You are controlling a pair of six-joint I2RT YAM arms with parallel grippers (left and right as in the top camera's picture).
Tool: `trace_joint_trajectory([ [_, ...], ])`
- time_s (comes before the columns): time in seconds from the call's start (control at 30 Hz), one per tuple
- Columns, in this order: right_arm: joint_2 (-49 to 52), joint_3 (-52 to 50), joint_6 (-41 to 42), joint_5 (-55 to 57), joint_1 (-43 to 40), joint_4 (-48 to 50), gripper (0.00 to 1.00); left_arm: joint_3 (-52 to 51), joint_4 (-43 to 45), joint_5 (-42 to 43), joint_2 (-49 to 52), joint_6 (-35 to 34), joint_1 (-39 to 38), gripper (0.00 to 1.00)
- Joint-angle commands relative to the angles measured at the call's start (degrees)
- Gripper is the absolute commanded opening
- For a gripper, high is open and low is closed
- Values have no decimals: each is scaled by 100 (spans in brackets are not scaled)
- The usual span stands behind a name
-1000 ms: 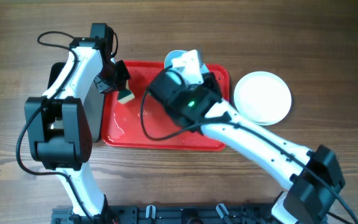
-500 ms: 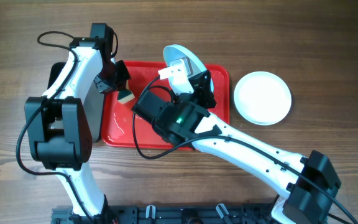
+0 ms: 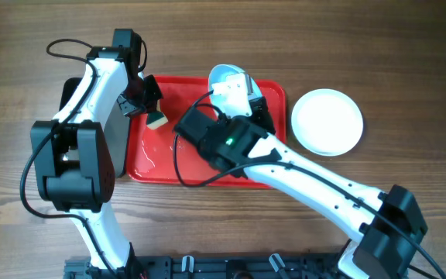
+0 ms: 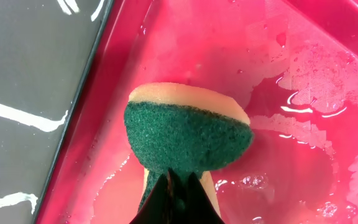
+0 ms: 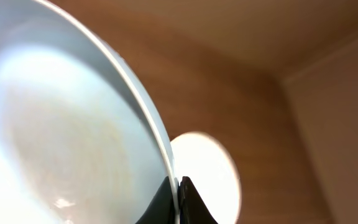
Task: Clean dirty plates on tray and stack at the side
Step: 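Carry the white plate right and stack it on the plate pile, release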
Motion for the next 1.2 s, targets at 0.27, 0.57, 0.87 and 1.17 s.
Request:
trace_joint_trajectory([
  [0.27,-516,-7,-1397,-5661,-2448,918,4,107,13,-72,74,-55,31,4],
  [0.57,-533,-136,-1661,-6951,-5058,640,4,107,13,-72,74,-55,31,4],
  [0.87,-533,-1462,-1644,-6861,-6526,1268,4,107,9,-72,74,-55,31,4],
  [1.17,-514,-2645,-1084,-5812,-6594,2330,4,107,-15,-72,74,-55,31,4],
])
